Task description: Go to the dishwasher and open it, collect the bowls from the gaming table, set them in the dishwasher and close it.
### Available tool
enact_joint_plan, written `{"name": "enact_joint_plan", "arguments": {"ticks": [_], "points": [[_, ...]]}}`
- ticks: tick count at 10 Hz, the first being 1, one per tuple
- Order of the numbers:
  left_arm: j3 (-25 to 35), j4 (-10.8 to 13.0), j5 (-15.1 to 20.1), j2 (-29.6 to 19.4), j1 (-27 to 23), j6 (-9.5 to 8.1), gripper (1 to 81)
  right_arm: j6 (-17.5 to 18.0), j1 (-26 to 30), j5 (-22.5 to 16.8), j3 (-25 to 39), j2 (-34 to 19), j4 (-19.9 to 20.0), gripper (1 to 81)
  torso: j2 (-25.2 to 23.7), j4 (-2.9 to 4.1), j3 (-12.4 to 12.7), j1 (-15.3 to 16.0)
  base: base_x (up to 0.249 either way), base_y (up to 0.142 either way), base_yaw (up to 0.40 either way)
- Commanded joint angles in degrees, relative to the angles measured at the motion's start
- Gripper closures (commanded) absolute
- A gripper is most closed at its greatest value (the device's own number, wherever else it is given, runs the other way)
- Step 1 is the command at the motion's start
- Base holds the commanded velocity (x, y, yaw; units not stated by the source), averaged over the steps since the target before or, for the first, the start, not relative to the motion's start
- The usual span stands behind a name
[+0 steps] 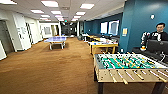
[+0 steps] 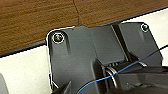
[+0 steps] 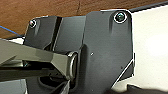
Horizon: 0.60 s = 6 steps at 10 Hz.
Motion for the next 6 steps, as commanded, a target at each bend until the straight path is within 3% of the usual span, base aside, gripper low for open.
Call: {"name": "enact_joint_plan", "arguments": {"ticks": [1, 6], "points": [[-0.3, -0.6, 2.6, -0.6, -3.3, 0.05, 1.0, -0.2, 2.7, -2.5, -0.1, -0.4, 0.2, 1.0, 0.0, 0.00, 0.0, 0.0, 0.141, 0.000, 0.000], [-0.3, -0.6, 2.6, -0.5, -3.4, 0.05, 1.0, -0.2, 2.8, -2.5, -0.1, -0.3, 0.2, 1.0, 0.0, 0.00, 0.0, -0.1, 0.141, 0.000, 0.000]]}}
